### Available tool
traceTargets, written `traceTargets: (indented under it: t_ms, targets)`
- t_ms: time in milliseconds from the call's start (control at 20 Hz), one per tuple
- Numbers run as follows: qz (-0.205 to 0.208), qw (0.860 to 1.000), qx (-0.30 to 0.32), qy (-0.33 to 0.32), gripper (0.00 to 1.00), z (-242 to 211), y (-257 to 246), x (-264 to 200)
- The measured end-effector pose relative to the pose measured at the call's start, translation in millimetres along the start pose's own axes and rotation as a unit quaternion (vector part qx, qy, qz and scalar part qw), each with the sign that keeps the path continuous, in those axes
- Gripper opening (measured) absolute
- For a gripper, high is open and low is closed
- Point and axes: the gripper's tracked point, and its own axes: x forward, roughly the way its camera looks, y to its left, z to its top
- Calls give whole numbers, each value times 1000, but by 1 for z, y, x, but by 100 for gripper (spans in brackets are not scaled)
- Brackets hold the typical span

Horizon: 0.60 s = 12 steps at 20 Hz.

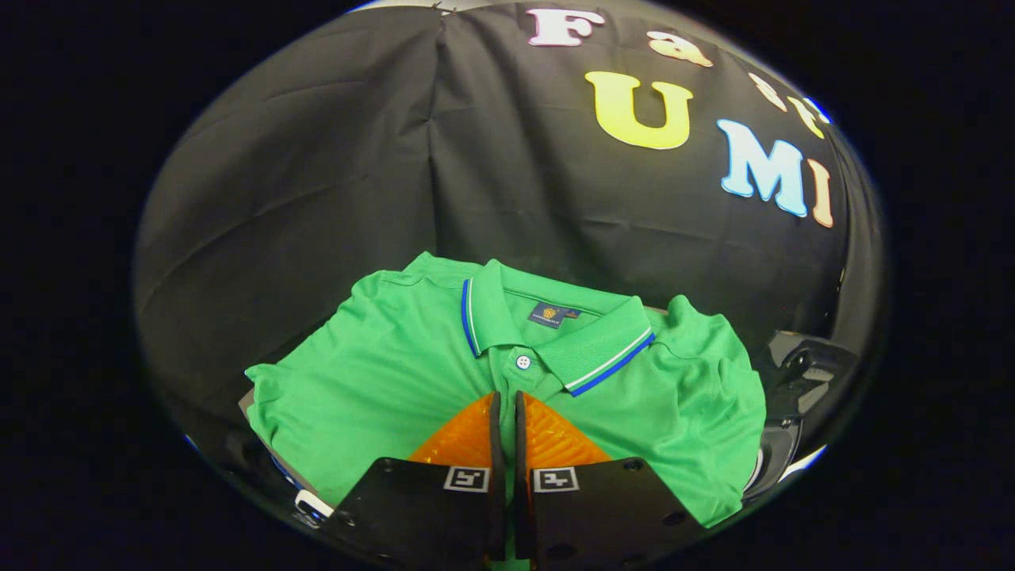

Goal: Put the clothes into the washing machine and then close the washing machine lid.

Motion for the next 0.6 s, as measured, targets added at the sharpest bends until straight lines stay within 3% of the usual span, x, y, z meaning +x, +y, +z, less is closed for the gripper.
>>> traceTargets:
  t_ms: [100,600]
  targets:
    - [8,1000,-12,-2,2,3,3,2]
    - [35,997,9,-75,1,41,-14,-43]
